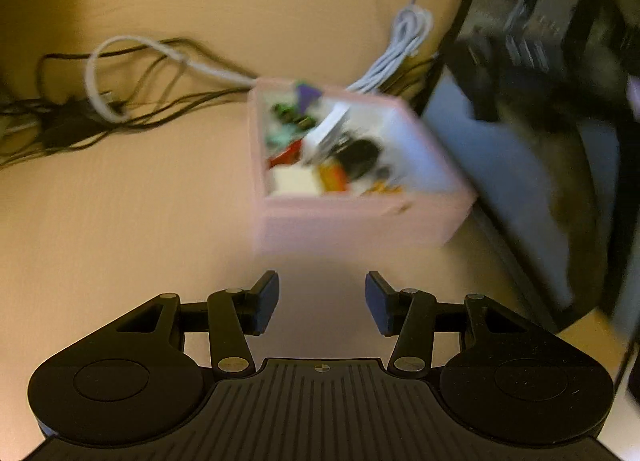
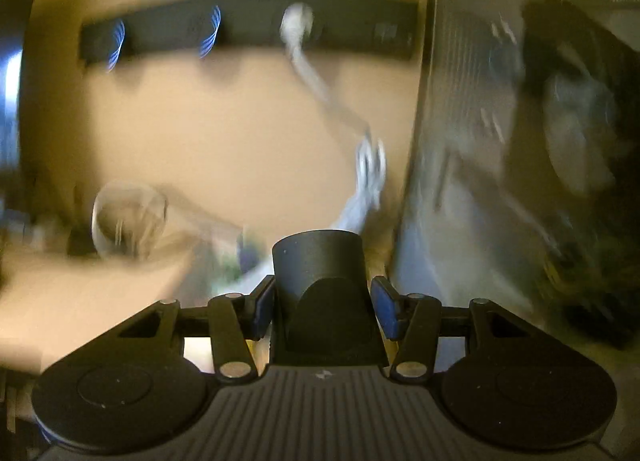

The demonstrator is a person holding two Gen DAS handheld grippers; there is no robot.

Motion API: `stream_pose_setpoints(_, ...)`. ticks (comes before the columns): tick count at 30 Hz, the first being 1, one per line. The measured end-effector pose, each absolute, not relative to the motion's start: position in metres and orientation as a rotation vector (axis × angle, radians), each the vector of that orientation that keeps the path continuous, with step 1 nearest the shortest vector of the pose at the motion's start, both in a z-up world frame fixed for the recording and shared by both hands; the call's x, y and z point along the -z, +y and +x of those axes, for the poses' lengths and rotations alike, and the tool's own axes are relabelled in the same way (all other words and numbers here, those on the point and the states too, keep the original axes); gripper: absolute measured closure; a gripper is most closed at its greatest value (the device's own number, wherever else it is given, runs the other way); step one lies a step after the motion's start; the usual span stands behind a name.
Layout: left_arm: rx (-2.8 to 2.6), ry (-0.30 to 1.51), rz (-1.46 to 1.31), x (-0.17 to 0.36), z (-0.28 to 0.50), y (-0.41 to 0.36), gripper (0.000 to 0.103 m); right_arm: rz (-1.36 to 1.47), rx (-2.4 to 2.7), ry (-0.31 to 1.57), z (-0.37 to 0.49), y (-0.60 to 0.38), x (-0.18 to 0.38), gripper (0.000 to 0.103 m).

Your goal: Organize rigid objects

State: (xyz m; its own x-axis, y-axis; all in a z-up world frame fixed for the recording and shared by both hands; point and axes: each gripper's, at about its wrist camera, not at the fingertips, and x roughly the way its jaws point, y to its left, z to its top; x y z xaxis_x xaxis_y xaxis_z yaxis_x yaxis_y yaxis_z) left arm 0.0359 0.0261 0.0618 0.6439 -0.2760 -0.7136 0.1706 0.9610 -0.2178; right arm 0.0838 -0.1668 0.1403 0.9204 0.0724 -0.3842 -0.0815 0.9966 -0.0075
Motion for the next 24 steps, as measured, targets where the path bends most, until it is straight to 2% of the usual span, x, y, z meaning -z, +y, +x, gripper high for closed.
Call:
stream_pose_setpoints(1,0.232,0.843,-0.133,-0.058,0.033,0.032,0.051,-0.007,-0.067,0.4,0.094,-0.163,-0.138,0.022)
stream_pose_setpoints(2,0.214,0.85,-0.139,-0.054,0.03,0.038,0.051,-0.001,-0.065,0.42,0.1,-0.159,-0.135,0.02)
stream_pose_setpoints(5,0.148,0.864,-0.119,-0.044,0.021,0.052,0.051,0.015,-0.09,0.488,0.094,-0.151,-0.12,0.02)
stream_pose_setpoints(12,0.144,0.89,-0.068,-0.023,0.016,0.056,0.05,-0.037,-0.055,0.622,0.021,-0.134,-0.075,0.02)
stream_pose_setpoints(16,0.153,0.835,0.008,-0.018,0.007,0.04,0.047,-0.087,-0.029,0.727,-0.004,-0.128,-0.046,0.019)
stream_pose_setpoints(18,0.162,0.807,0.026,-0.014,0.005,0.033,0.037,-0.106,-0.012,0.752,-0.01,-0.128,-0.035,0.019)
stream_pose_setpoints(20,0.162,0.774,0.034,-0.009,0.001,0.025,0.022,-0.115,-0.012,0.786,-0.01,-0.131,-0.024,0.019)
stream_pose_setpoints(22,0.148,0.747,0.058,-0.003,0.0,0.013,0.016,-0.099,-0.031,0.799,-0.007,-0.135,-0.014,0.018)
stream_pose_setpoints(24,0.122,0.734,0.042,-0.002,0.0,0.009,0.014,-0.081,-0.018,0.773,-0.005,-0.139,-0.01,0.011)
